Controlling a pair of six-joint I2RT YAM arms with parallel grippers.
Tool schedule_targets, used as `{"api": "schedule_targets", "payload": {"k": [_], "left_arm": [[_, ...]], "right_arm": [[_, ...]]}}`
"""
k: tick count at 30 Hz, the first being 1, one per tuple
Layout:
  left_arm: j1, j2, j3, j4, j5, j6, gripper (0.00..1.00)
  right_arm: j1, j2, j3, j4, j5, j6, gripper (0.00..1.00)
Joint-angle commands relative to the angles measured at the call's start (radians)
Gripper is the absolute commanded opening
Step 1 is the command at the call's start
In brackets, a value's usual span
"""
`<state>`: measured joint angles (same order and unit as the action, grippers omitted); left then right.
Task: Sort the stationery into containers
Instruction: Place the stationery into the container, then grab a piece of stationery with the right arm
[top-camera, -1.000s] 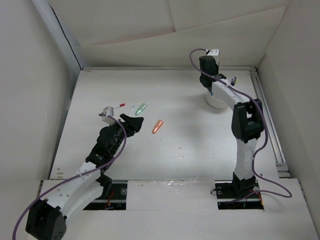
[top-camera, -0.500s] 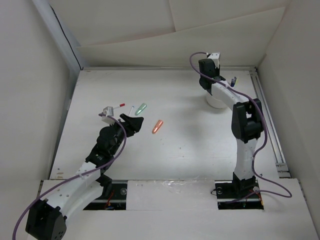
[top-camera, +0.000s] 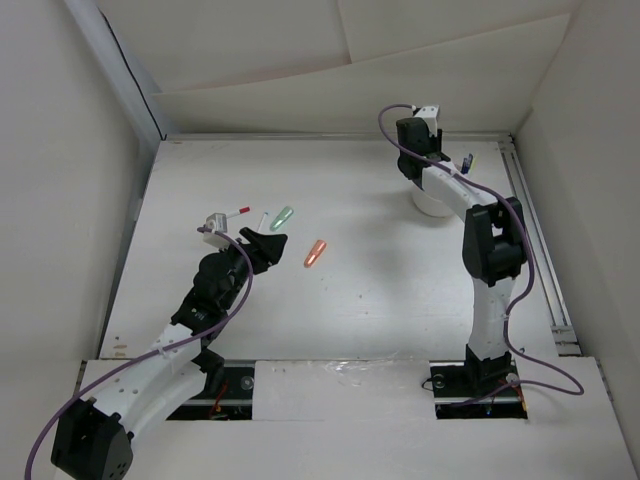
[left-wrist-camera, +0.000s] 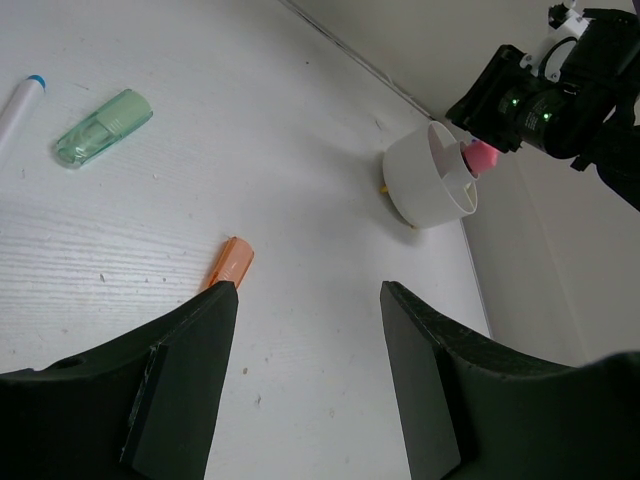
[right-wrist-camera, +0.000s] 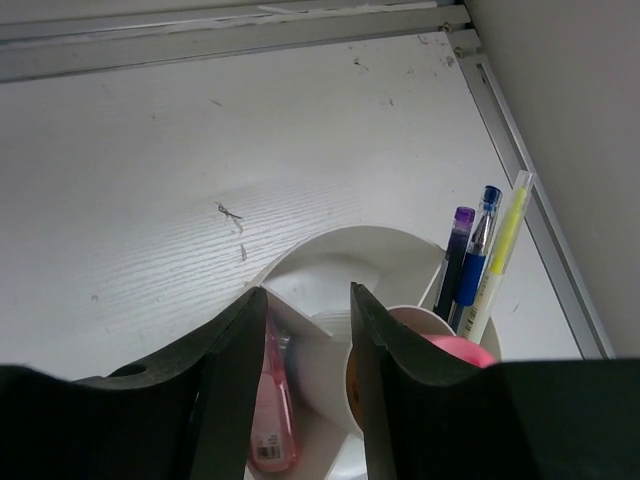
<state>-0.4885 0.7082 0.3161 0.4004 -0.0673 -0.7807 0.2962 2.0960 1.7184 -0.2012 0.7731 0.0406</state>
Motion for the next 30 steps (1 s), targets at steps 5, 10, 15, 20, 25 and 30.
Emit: {"api": "schedule_targets", "payload": {"k": [5,10,15,20,25,30], "left_arm": [[0.004,-0.018,0.017,0.044,0.009,-0.005,0.56],[0.004,-0.018,0.017,0.044,0.009,-0.005,0.56],[0.004,-0.036,0.017,0.022,-0.025,-0.005,0.56],[0.004,-0.122,0.008,-0.017,-0.075,-0.005,0.56],[0.004,-0.154,0.008,-0.017,-0.066,-0.005,0.56],[0.004,-0.136,0.008,-0.017,-0.046,-0.005,0.56]], "right_arm": [[0.040,-0.092,-0.014,0.026,-0.009,0.007,0.45],[0.122,-0.160,-0.029,0.035,-0.185,0.019,0.12],[0.240,-0.180,-0.086,0.048,-0.368,0.062,0.00],[0.366,-0.143,-0.097,0.011,-0.486,0.140,0.05],[0.431,-0.122,-0.184,-0.049,-0.569,0.208,0.53],[0.469,-0.134,-0.252,-0.095,-0.629,0.251,0.75]]}}
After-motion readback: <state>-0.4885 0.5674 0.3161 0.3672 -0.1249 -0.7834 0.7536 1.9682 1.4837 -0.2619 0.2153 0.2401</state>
